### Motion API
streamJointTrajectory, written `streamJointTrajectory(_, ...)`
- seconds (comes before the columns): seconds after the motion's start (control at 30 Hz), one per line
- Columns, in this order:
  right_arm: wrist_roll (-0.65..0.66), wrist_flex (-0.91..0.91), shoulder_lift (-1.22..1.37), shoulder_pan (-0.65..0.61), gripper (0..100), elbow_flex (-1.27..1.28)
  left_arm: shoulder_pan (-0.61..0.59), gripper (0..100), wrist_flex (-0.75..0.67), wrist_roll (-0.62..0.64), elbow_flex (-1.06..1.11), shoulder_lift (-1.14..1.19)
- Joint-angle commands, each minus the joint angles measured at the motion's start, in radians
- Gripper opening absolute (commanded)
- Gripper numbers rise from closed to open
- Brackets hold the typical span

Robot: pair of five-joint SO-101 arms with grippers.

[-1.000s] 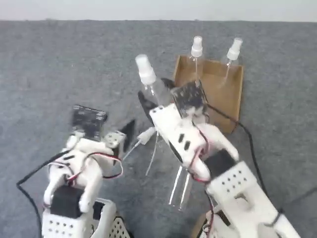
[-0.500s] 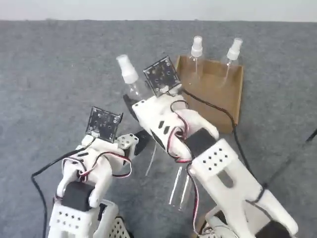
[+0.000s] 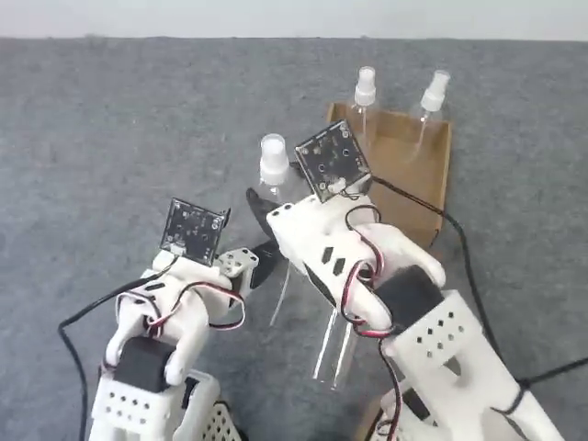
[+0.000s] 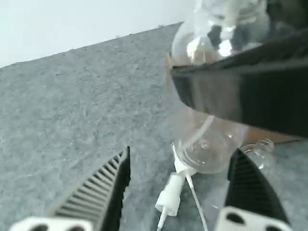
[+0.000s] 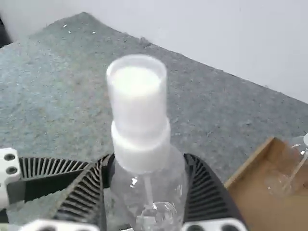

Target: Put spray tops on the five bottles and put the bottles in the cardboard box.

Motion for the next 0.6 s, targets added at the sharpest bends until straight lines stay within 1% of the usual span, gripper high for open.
streamJointTrajectory(0.0, -0.006, 0.005, -0.042, 0.053, 0.6, -0.078, -0.002, 30, -0.026, -0.002, -0.004, -0.011)
streamJointTrajectory(0.2, -0.006, -0.105, 0.005, 0.223, 0.6, -0.074, -0.002, 29, -0.028, -0.002, 0.008, -0.011)
streamJointTrajectory(0.4, -0.011, -0.234, 0.194, 0.302, 0.6, -0.074, 0.006, 15, -0.034, -0.003, 0.03, -0.012)
streamJointTrajectory(0.5, -0.014, -0.274, 0.237, 0.317, 0.6, -0.068, 0.006, 8, -0.037, -0.003, 0.036, -0.012)
streamJointTrajectory(0.57, -0.014, -0.292, 0.243, 0.318, 0.6, -0.038, -0.002, 5, -0.074, -0.003, 0.056, -0.012)
